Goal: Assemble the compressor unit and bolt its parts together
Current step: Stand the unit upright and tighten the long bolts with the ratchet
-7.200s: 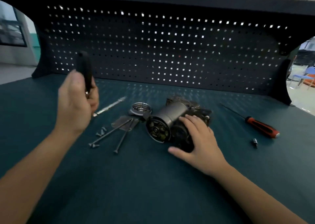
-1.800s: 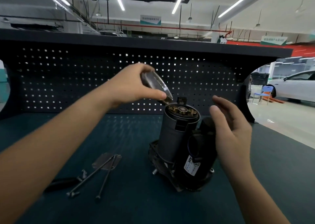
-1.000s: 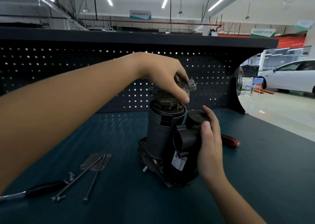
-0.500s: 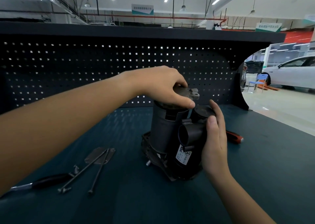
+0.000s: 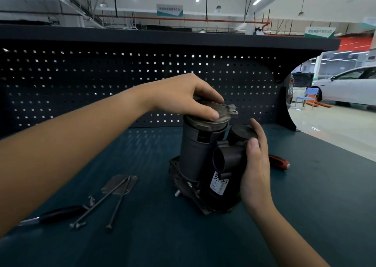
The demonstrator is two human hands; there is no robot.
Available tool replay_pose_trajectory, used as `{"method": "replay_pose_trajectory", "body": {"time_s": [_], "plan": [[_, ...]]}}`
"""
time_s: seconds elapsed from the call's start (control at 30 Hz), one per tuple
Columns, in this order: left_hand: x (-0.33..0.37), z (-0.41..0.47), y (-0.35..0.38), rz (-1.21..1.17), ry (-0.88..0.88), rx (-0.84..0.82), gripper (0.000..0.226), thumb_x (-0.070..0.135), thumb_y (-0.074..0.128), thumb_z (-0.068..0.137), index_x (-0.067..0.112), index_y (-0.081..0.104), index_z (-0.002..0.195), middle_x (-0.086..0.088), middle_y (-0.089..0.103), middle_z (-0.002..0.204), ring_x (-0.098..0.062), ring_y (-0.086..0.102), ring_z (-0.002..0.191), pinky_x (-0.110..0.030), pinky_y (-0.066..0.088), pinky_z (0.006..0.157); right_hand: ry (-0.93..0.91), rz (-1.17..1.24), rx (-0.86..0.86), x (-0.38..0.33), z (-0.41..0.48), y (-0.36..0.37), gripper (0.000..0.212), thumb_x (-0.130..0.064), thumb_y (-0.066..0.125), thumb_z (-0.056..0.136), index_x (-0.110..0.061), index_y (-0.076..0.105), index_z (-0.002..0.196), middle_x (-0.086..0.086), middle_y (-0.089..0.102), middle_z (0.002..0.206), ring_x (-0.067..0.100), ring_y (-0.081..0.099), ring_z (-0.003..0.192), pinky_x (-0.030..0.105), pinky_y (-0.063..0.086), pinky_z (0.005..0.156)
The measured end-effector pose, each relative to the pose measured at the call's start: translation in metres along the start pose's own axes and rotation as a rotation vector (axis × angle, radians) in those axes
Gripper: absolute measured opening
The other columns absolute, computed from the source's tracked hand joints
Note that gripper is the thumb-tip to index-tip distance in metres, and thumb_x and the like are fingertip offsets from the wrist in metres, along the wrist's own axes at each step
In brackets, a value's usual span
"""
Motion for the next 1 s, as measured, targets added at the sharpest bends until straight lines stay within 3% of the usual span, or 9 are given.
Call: {"method": "replay_pose_trajectory", "body": {"time_s": [0.1, 0.2, 0.33, 0.43, 0.57, 0.67, 0.77, 0.87, 1.0], "plan": [[0.003, 0.0, 0.001, 0.047, 0.03, 0.058, 0.038, 0.032, 0.071, 0.077, 0.022, 0.066, 0.114, 0.031, 0.057, 0.09, 0.025, 0.052, 0.08, 0.003, 0.037, 0.073, 0.011, 0.008, 0.005, 0.0, 0.0, 0.0, 0.043, -0.056, 0.035, 0.076, -0.049, 0.042, 0.118, -0.038, 0.051, 0.115, -0.017, 0.045, 0.113, -0.001, 0.033, 0.086], [0.005, -0.001, 0.003, 0.104, 0.042, 0.105, 0.036, 0.036, 0.07, 0.077, 0.022, 0.068, 0.11, 0.031, 0.057, 0.087, 0.024, 0.051, 0.077, 0.001, 0.039, 0.073, 0.015, 0.006, 0.002, 0.0, 0.0, 0.001, 0.043, -0.056, 0.035, 0.076, -0.049, 0.041, 0.118, -0.045, 0.051, 0.11, -0.019, 0.045, 0.111, -0.002, 0.033, 0.083], [0.006, -0.001, 0.005, 0.16, 0.05, 0.156, 0.035, 0.044, 0.069, 0.074, 0.026, 0.07, 0.104, 0.023, 0.064, 0.089, 0.012, 0.055, 0.081, -0.003, 0.038, 0.071, 0.012, 0.003, 0.005, 0.0, 0.0, 0.001, 0.044, -0.057, 0.035, 0.075, -0.049, 0.041, 0.117, -0.043, 0.05, 0.111, -0.019, 0.044, 0.111, -0.003, 0.032, 0.084], [0.006, -0.001, 0.006, 0.152, 0.046, 0.151, 0.037, 0.048, 0.067, 0.071, 0.029, 0.07, 0.103, 0.03, 0.059, 0.086, 0.021, 0.052, 0.08, 0.001, 0.037, 0.071, 0.01, 0.001, 0.007, 0.0, -0.001, 0.0, 0.044, -0.057, 0.035, 0.075, -0.049, 0.04, 0.118, -0.037, 0.046, 0.118, -0.019, 0.043, 0.113, -0.002, 0.032, 0.085], [0.004, -0.002, 0.007, 0.089, 0.035, 0.091, 0.033, 0.044, 0.067, 0.074, 0.031, 0.069, 0.104, 0.022, 0.065, 0.099, 0.007, 0.058, 0.093, -0.016, 0.045, 0.087, 0.0, -0.011, 0.0, -0.001, 0.0, 0.001, 0.039, -0.051, 0.037, 0.08, -0.048, 0.039, 0.118, -0.033, 0.044, 0.121, -0.02, 0.042, 0.112, -0.003, 0.031, 0.084], [0.004, -0.003, 0.007, 0.033, 0.041, 0.068, 0.027, 0.035, 0.068, 0.078, 0.032, 0.067, 0.105, 0.013, 0.067, 0.108, 0.0, 0.06, 0.099, -0.025, 0.044, 0.092, -0.002, 0.0, 0.003, -0.001, 0.0, 0.0, 0.042, -0.054, 0.036, 0.076, -0.047, 0.04, 0.118, -0.027, 0.045, 0.126, -0.014, 0.043, 0.117, -0.001, 0.032, 0.088], [0.005, -0.004, 0.006, -0.008, 0.066, 0.048, 0.025, 0.025, 0.068, 0.08, 0.036, 0.064, 0.103, 0.012, 0.065, 0.113, -0.002, 0.057, 0.108, -0.019, 0.04, 0.095, -0.003, -0.014, 0.005, -0.001, 0.0, 0.0, 0.038, -0.049, 0.037, 0.081, -0.047, 0.04, 0.119, -0.022, 0.045, 0.131, -0.012, 0.041, 0.119, 0.0, 0.031, 0.091], [0.005, -0.005, 0.007, -0.026, 0.08, 0.025, 0.026, 0.021, 0.066, 0.082, 0.038, 0.063, 0.101, 0.014, 0.063, 0.113, 0.006, 0.053, 0.107, -0.007, 0.038, 0.092, -0.007, -0.015, 0.001, -0.001, -0.001, 0.0, 0.04, -0.051, 0.036, 0.08, -0.046, 0.04, 0.12, -0.024, 0.047, 0.127, -0.012, 0.043, 0.118, -0.001, 0.032, 0.088], [0.003, -0.004, 0.012, -0.044, 0.081, 0.035, 0.024, 0.023, 0.063, 0.083, 0.038, 0.063, 0.101, 0.017, 0.062, 0.112, 0.007, 0.056, 0.099, -0.007, 0.041, 0.086, -0.009, -0.023, 0.014, -0.001, 0.0, 0.0, 0.037, -0.049, 0.035, 0.083, -0.047, 0.039, 0.119, -0.034, 0.048, 0.119, -0.018, 0.044, 0.112, -0.003, 0.031, 0.086]]}}
Point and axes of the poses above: each hand's wrist, its own z-axis towards the middle knuckle, its own y-axis out of the palm, x = y × z, the point moved 4 cm from there along z, towards the middle knuckle
